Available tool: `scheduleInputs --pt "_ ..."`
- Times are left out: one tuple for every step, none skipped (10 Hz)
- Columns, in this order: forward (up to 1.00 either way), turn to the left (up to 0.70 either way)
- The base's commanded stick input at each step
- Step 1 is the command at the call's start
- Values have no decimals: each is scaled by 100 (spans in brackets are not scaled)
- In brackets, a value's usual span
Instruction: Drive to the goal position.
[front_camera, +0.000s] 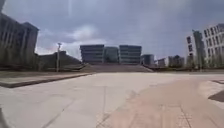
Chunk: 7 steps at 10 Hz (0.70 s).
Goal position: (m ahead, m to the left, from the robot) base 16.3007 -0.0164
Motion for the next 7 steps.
scheduleInputs --pt "100 0" --pt "100 0" --pt "100 0" --pt "100 0" --pt "100 0" --pt "100 0" --pt "100 0"
